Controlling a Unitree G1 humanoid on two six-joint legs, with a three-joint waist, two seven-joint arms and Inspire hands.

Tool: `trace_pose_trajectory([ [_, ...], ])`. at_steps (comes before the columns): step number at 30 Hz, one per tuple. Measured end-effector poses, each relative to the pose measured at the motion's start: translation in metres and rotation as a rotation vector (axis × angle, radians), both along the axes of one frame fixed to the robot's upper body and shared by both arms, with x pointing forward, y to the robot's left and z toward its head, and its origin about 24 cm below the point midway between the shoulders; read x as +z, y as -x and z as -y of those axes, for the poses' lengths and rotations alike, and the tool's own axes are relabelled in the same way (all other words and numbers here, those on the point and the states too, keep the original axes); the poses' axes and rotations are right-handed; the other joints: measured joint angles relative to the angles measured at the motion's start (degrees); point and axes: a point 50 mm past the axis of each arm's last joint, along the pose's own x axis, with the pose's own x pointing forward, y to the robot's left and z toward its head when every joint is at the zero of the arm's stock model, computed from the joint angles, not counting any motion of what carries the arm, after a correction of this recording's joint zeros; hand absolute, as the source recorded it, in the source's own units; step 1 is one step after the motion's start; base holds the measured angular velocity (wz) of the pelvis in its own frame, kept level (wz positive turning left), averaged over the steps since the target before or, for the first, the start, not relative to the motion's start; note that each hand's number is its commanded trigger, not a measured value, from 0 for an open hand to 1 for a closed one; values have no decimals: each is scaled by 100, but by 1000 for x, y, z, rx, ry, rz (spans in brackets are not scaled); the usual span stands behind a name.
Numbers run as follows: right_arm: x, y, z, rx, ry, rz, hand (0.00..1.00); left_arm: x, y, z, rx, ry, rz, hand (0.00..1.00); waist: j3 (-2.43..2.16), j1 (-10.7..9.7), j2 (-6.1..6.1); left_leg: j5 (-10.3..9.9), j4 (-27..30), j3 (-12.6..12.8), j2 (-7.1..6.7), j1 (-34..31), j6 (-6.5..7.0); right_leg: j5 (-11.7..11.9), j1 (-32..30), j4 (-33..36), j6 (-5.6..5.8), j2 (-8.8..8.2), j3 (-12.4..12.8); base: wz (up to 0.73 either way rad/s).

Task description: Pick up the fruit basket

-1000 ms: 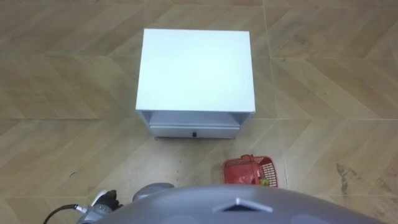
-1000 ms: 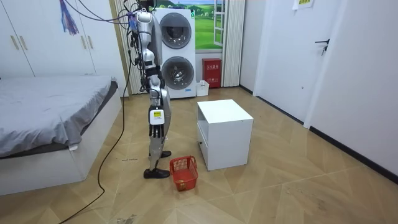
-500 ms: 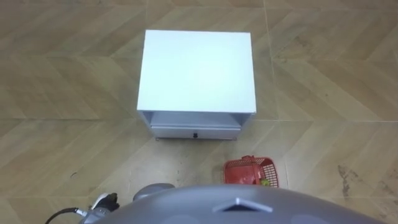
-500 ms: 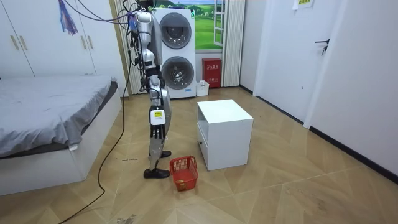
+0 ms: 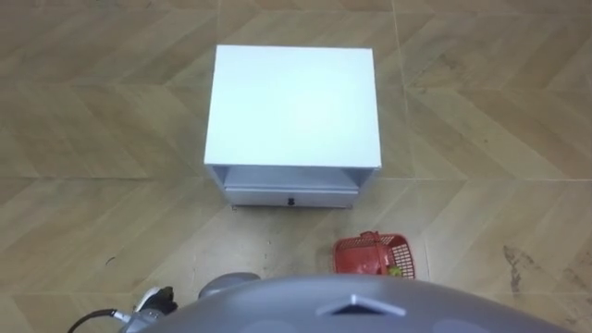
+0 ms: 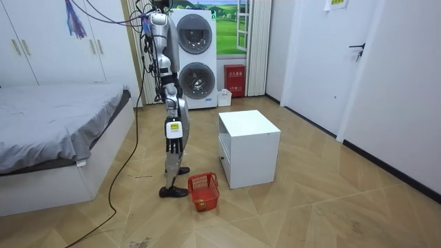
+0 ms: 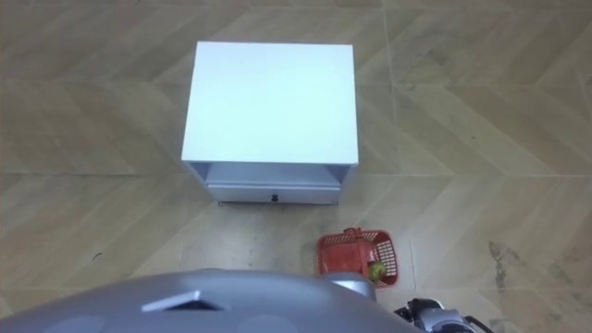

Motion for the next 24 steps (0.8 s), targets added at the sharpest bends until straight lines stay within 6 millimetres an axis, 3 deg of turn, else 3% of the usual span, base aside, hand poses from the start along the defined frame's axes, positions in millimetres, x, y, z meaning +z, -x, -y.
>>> trace_pose_trajectory([
  [2, 0, 0, 0, -1, -1, -4, 0, 0, 0, 0, 2, 0, 0, 0, -26, -2, 49, -2, 14, 12, -1, -6, 4, 0, -14, 28, 0, -8, -17, -2],
  [3, 0, 2, 1, -2, -2, -9, 0, 0, 1, 0, 2, 1, 0, 0, 1, -3, 17, -14, 36, 13, 4, -23, 19, -1, -52, 107, 2, -15, -31, 0],
  [8, 1, 2, 5, -27, 20, -2, 0, 0, -4, 0, -2, 11, 12, 0, -4, -9, 195, -178, 426, 35, 24, -267, 123, -58, -428, 746, 63, -80, -40, 0],
  [10, 1, 2, 6, -50, 26, 3, 0, 1, -10, -2, -5, 7, 23, 0, -13, -31, 185, -226, 655, 34, -18, -459, 202, -150, -687, 1079, 87, -194, -40, 2],
  [14, 2, -8, 8, -75, 35, 47, 0, 2, -12, -11, 63, -6, 45, 0, -3, 25, 234, -251, 922, 302, -96, -882, 413, -175, -1316, 1722, 120, -421, 64, -19],
  [16, 2, -9, 7, -79, 32, 53, 0, 3, -10, -16, 84, -19, 46, 0, 20, -46, 166, -313, 1102, 363, -151, -1004, 516, -304, -1636, 2941, 107, -664, 45, 6],
  [18, 3, -6, 11, -87, 50, 48, 0, 5, -14, -21, 97, -26, 74, 0, -24, 11, 64, -435, 1524, 404, -259, -1315, 608, -320, -1682, 4648, 97, -874, 295, 5],
  [19, 3, -11, 12, -85, 55, 61, 0, 6, -15, -23, 100, -26, 80, 0, -32, 31, 47, -467, 1667, 436, -261, -1464, 622, -292, -1663, 4949, 71, -883, 409, -12],
  [21, 6, -40, 17, -98, 70, 138, 0, 8, -25, -28, 87, -34, 113, 0, -71, 19, -42, -528, 2247, 473, -277, -2237, 664, -186, -1510, 5432, 64, -946, 642, -3],
  [22, 7, -49, 18, -110, 70, 162, 0, 9, -31, -29, 92, -35, 129, 0, -68, 21, -45, -543, 2428, 474, -266, -2471, 678, -177, -1462, 5466, 77, -943, 683, 10],
  [24, 13, -86, 20, -130, 60, 267, 0, 15, -55, -38, 96, -49, 191, 0, -31, 34, -86, -667, 3260, 506, -221, -3469, 700, -170, -1340, 5547, 97, -931, 830, 6],
])
